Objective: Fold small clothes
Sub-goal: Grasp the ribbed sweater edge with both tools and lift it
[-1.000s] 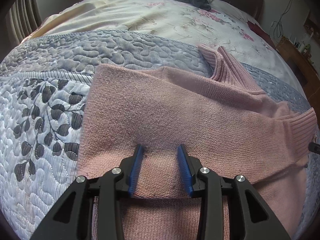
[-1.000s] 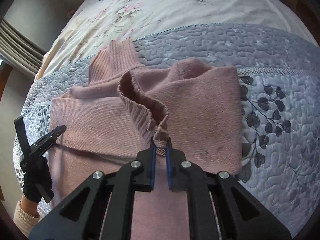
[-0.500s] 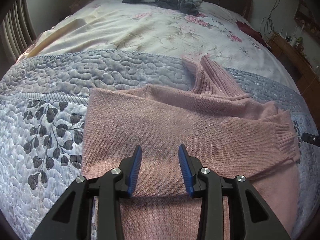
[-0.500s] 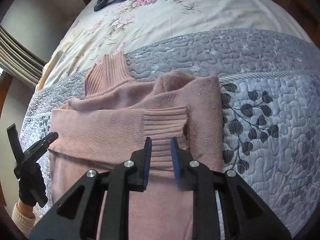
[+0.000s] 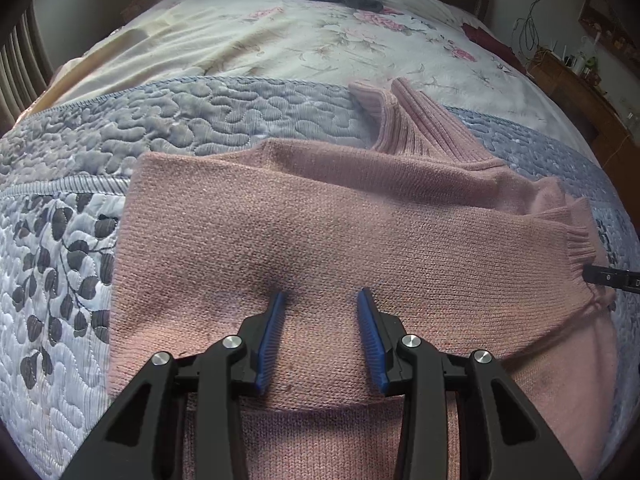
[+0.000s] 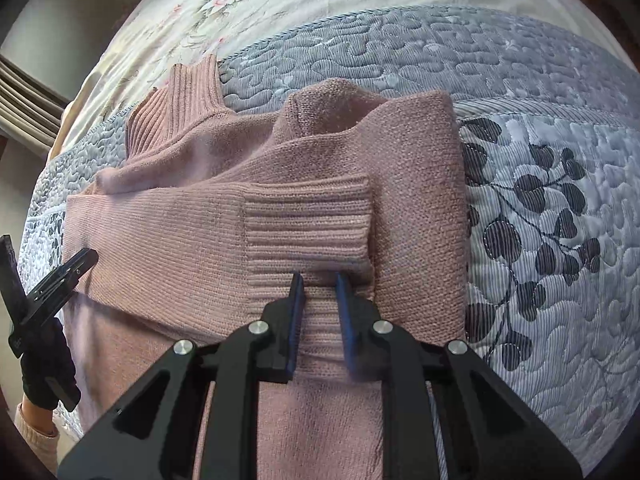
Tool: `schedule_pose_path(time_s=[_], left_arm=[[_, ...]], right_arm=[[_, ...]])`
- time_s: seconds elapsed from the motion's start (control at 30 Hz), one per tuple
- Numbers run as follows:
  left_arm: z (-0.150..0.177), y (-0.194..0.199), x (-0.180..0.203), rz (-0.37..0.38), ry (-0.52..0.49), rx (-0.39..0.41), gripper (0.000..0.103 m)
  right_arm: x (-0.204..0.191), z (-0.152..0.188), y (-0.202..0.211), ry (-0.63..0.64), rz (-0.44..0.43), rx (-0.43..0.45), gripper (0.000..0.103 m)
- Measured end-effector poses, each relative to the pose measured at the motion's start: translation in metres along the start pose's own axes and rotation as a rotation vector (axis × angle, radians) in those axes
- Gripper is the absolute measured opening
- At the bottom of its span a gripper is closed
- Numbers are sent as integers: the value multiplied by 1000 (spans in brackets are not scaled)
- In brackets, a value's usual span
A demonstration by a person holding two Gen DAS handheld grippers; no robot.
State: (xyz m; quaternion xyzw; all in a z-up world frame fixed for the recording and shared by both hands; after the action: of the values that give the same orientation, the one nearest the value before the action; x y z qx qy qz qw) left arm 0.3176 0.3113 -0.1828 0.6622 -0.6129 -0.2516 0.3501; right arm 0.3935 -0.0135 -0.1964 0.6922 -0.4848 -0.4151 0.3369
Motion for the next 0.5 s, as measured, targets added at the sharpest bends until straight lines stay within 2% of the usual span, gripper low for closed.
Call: schedule_pose_path(time_s=[0.13, 0.2, 0.33, 0.4, 0.5], left_arm=[[-4, 0, 3, 8, -37, -16, 39], [-12, 3, 3, 3, -47, -17, 38], [-45, 9, 11, 20, -66, 44, 39], [-66, 4, 17, 23, -69, 64, 45], [-97, -16, 22, 26, -55, 63, 47]], right_arm=[[-9, -6, 0, 59, 26, -33, 19], [-19, -18, 6, 68, 1, -27, 26], [-46, -59, 7, 86, -64, 19, 39], [-61, -82, -2, 98, -91, 33, 46], [-79, -115, -24, 81, -139, 27, 49]])
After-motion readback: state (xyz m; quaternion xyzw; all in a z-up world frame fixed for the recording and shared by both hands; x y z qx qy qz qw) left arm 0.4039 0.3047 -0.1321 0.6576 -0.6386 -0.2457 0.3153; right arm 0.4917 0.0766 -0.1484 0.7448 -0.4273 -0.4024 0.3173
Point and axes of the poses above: each gripper's, at about its wrist camera, not at the fingertips, and y roughly against the way its jaws point, x to its right, z to its underside, the point moved 3 cm from there along -y, roughly the way its jaws point, and after that the axes turned 11 degrees about x, right-handed, at the moved point
